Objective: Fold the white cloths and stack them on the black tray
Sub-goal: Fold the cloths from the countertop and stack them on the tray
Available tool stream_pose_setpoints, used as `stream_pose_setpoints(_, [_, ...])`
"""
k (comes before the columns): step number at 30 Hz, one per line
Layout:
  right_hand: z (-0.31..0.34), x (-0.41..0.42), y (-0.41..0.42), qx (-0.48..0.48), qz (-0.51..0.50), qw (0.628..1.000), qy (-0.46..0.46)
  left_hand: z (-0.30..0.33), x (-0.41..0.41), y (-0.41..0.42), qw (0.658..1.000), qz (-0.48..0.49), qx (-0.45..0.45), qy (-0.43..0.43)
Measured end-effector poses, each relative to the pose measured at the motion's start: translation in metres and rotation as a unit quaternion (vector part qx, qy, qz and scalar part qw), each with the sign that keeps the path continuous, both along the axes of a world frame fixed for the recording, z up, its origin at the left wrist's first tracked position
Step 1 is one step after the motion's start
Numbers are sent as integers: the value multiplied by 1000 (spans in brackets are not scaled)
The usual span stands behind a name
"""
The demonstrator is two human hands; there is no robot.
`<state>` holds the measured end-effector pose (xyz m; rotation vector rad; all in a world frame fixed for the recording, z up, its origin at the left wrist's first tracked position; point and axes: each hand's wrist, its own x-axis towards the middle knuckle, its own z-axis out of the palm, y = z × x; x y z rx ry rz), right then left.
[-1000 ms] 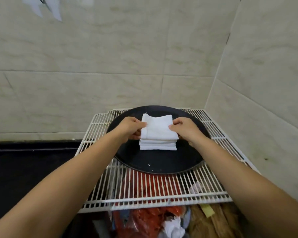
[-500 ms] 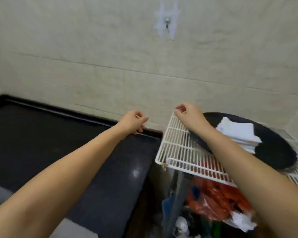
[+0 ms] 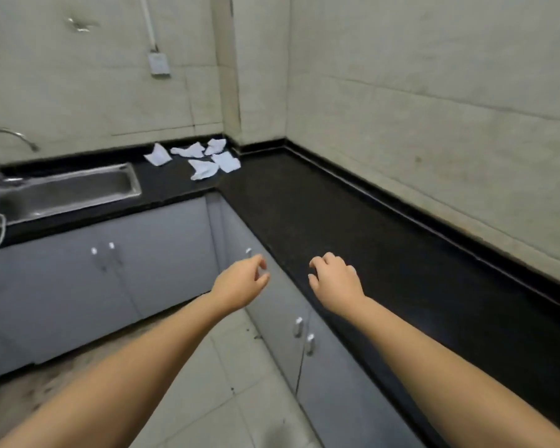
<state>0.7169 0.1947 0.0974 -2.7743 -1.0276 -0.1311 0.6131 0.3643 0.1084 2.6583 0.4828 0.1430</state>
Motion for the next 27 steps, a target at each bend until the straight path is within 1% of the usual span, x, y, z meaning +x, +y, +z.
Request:
stream_pose_setpoints(5, [-42, 26, 107, -57, 73, 996, -7, -44, 5, 94, 997, 52, 19, 57])
stream_pose_setpoints(10, [-63, 95, 218, -76, 111, 991, 15, -61, 69, 199, 992, 74, 33, 93])
stream_pose_setpoints(13, [-53, 140, 278, -71, 131, 989, 20, -53, 116, 253, 992, 79, 34, 95])
stream_pose_setpoints(15, [-45, 175, 321, -66, 141, 988, 16, -44, 151, 292, 993, 84, 32, 80])
stream_pose_setpoints(19, [-45, 229, 394, -86, 150, 985, 16, -39, 204, 357, 993, 100, 15, 66])
stream_pose_setpoints(23, [-59, 277, 462, -108, 156, 981, 29, -57, 252, 429, 993, 88, 4, 78])
stream_pose_setpoints(27, [-84, 330, 535, -120, 144, 981, 43, -81, 312, 509, 994, 60, 16, 90])
